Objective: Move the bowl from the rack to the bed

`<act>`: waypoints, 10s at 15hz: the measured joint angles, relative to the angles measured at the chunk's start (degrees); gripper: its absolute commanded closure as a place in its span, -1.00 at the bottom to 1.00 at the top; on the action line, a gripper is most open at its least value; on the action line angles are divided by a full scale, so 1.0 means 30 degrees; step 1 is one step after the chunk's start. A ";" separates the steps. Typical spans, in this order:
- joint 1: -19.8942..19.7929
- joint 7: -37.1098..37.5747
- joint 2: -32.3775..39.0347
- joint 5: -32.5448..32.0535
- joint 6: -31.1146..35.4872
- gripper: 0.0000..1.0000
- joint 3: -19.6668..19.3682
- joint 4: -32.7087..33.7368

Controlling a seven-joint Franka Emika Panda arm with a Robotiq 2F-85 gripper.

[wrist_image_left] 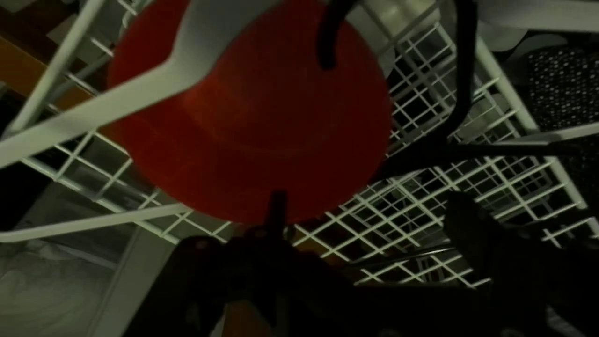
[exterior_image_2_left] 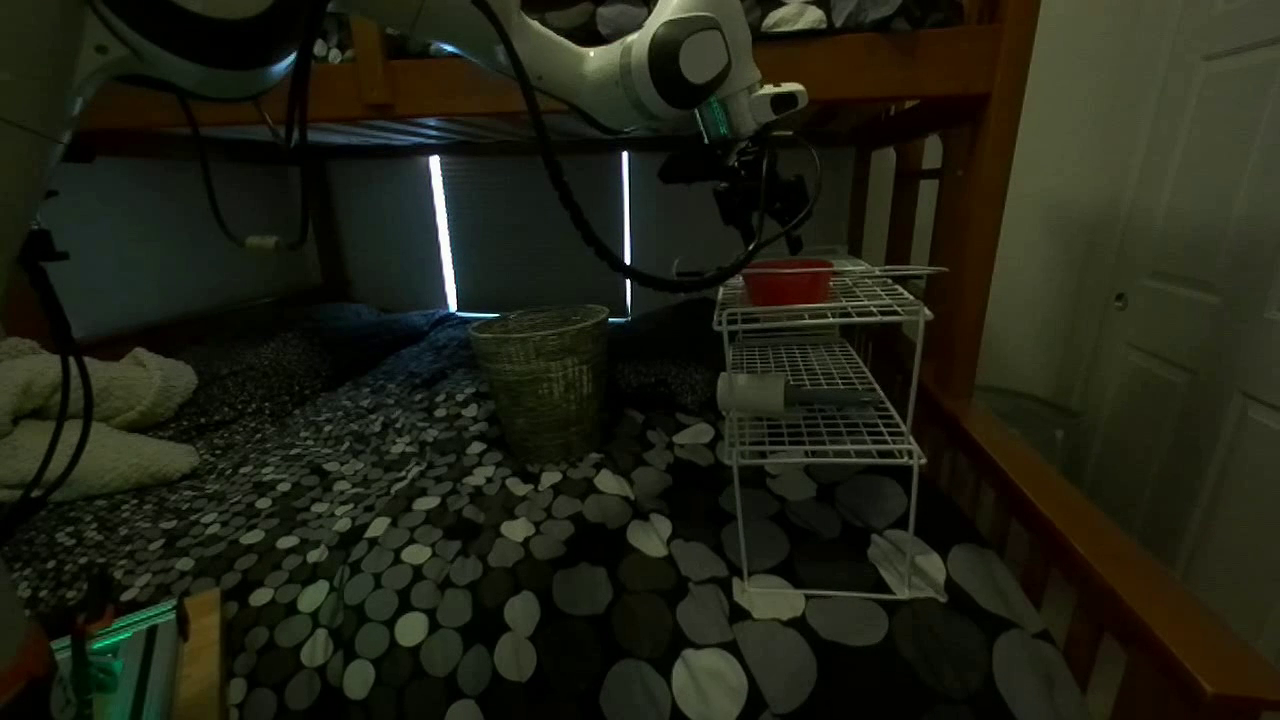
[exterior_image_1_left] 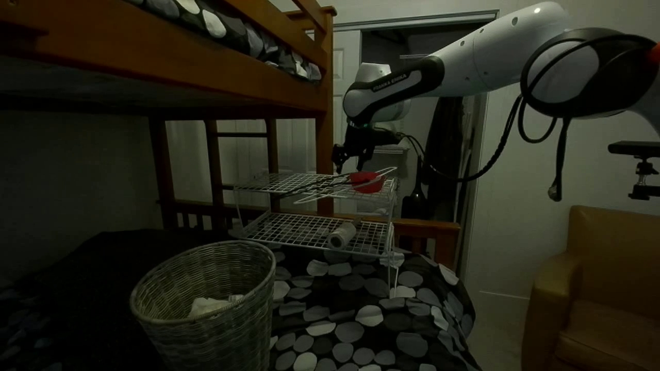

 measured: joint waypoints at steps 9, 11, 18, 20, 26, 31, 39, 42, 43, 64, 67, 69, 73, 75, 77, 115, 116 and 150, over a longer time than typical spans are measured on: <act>-0.0148 0.4104 0.0387 0.0829 -0.1740 0.48 -0.0103 0.0319; -0.0246 0.4634 0.0496 0.0829 -0.1774 0.70 -0.0171 0.0450; -0.0342 0.5406 0.0592 0.0943 -0.1656 0.99 -0.0190 0.1134; -0.0418 0.5727 0.0589 0.1020 -0.0632 0.98 -0.0198 0.1299; -0.0740 0.6868 0.0656 0.2579 0.4996 0.98 -0.0054 0.1243; -0.1379 0.7164 0.1177 0.5265 0.9825 0.98 0.0373 0.1024; -0.4768 0.2907 0.0981 1.1704 1.0546 0.98 0.6629 0.0943; -0.6294 0.0799 -0.1109 1.3122 0.6827 0.98 0.8115 -0.0253; -0.6852 0.0276 -0.2085 1.3505 0.5307 0.98 0.8346 -0.0876; -0.1976 0.1757 -1.1036 0.8543 -0.6228 0.99 0.3495 -0.9134; -0.0023 0.1777 -1.0628 0.8617 -0.7190 0.99 0.4247 -0.9072; 0.0785 0.2194 -1.0426 0.8490 -0.8422 0.99 0.4582 -0.9087; 0.1318 0.4030 -1.0363 0.8168 -1.1305 0.95 0.4701 -1.0135; 0.1323 0.4378 -1.0385 0.8168 -1.1794 0.95 0.4698 -1.0645; 0.1322 0.4483 -1.0438 0.8170 -1.1833 0.99 0.4692 -1.0793; 0.5091 -0.3233 -1.1017 -0.0424 0.7231 0.99 0.7768 -2.4741; 0.5040 -0.2929 -1.1012 -0.0635 0.7278 0.99 0.7763 -2.4746; 0.3596 1.8937 -0.2617 -2.6549 1.4942 -1.00 0.6834 -2.0391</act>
